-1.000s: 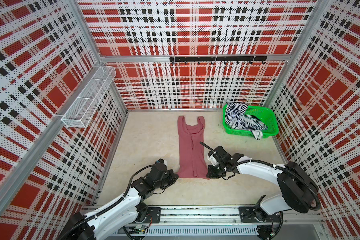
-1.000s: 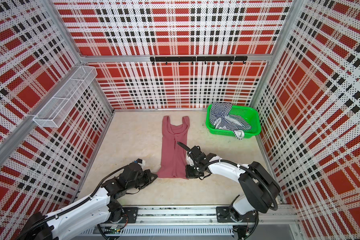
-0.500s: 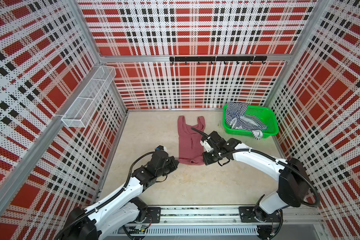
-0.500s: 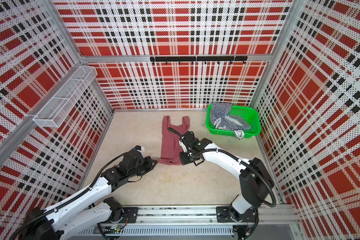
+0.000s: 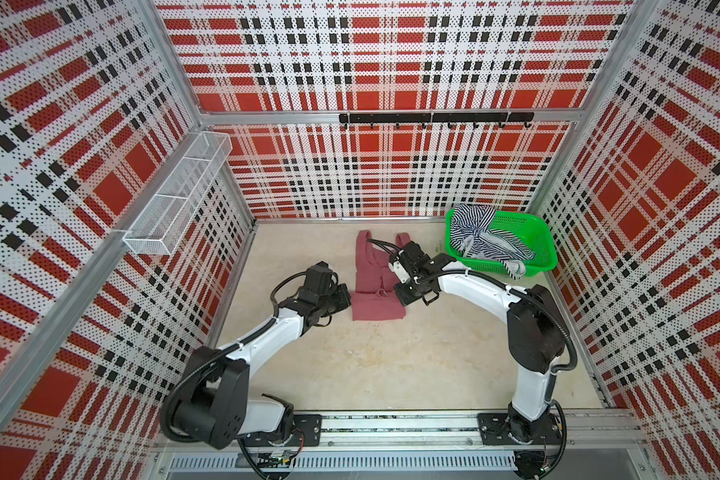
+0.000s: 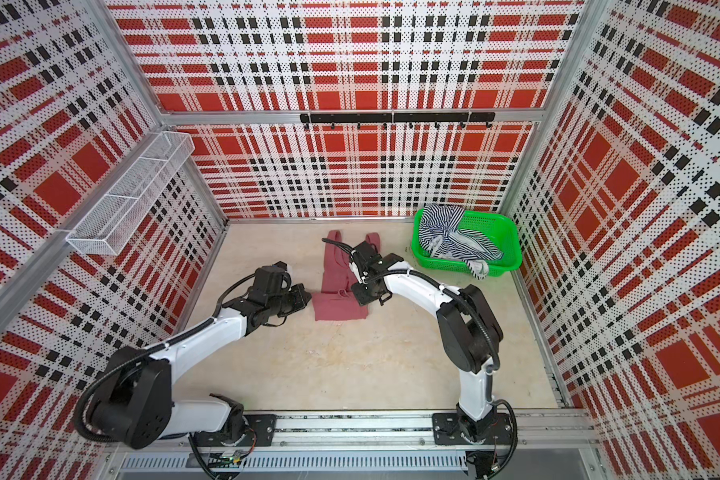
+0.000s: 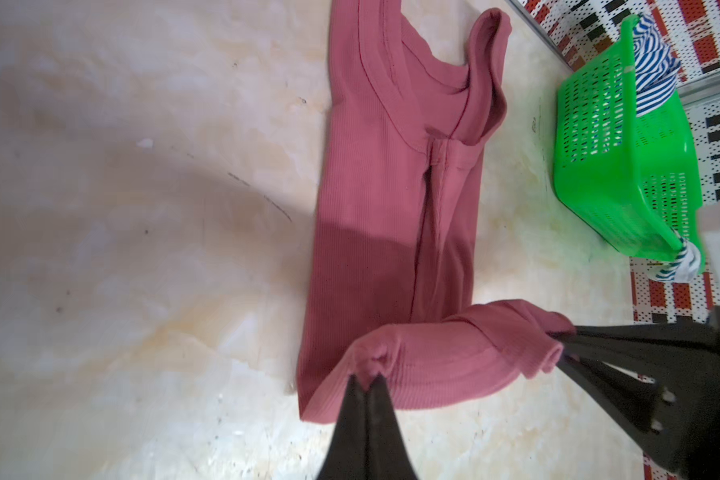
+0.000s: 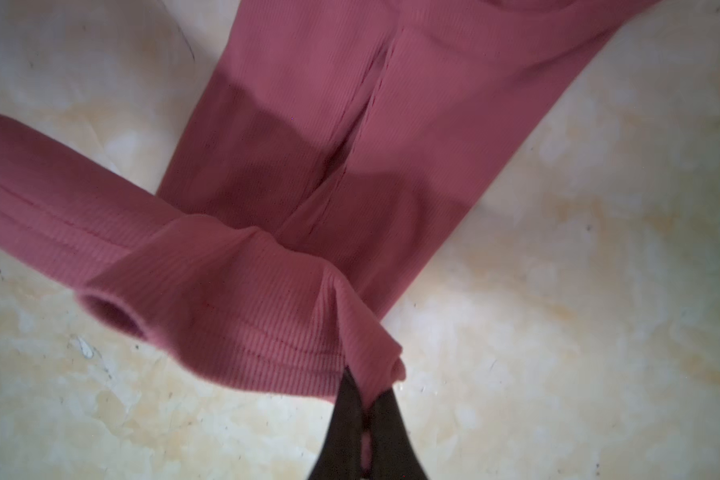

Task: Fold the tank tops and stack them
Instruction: 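Lift the hem and fold it away from the robot toward the straps with both grippers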

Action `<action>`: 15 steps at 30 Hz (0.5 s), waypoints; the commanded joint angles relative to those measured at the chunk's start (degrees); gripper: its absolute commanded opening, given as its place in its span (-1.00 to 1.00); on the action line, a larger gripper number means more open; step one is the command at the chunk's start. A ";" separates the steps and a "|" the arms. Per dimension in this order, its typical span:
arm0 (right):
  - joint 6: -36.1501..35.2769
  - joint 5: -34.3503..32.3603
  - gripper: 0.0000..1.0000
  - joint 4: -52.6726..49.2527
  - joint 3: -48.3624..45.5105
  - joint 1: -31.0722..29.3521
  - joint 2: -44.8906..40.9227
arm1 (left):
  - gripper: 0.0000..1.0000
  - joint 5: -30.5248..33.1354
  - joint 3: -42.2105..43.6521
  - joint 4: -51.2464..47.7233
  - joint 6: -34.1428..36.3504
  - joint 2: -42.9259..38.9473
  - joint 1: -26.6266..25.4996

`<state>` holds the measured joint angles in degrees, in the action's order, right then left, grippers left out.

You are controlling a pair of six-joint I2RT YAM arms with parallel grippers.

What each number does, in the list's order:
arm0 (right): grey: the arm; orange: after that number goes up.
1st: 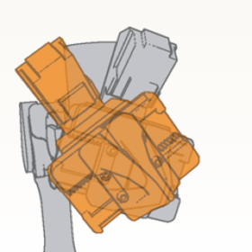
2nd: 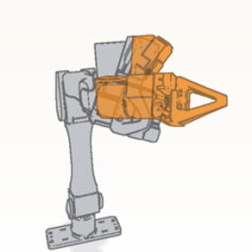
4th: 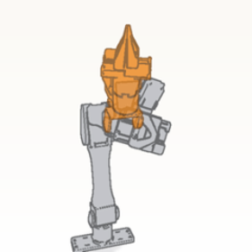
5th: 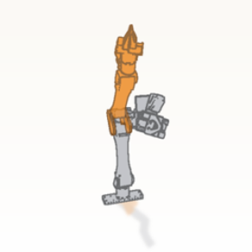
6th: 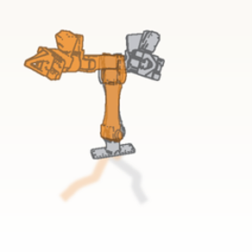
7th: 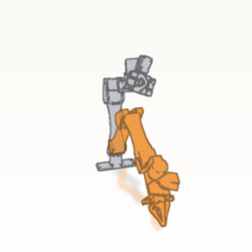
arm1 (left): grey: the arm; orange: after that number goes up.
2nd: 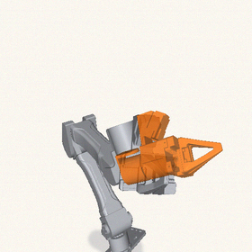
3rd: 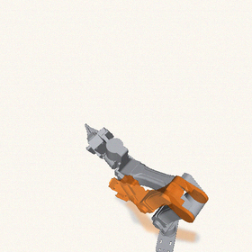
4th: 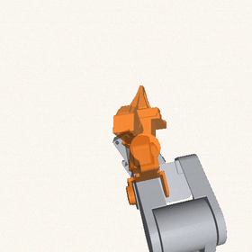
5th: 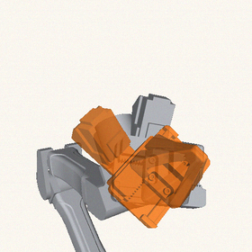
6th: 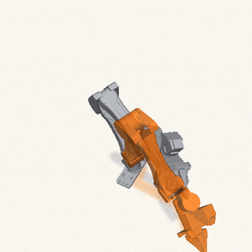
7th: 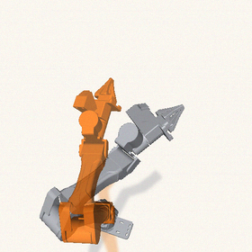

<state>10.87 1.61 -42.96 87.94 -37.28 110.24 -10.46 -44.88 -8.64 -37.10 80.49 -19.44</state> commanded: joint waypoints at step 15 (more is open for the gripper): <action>-4.52 3.20 -1.00 -3.48 18.64 6.63 15.62 | -1.00 -7.06 -21.91 7.26 8.22 25.44 3.79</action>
<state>7.88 2.98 -44.93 104.09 -31.59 123.11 -15.46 -64.45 -3.40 -30.33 102.78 -16.45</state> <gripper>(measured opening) 0.063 0.040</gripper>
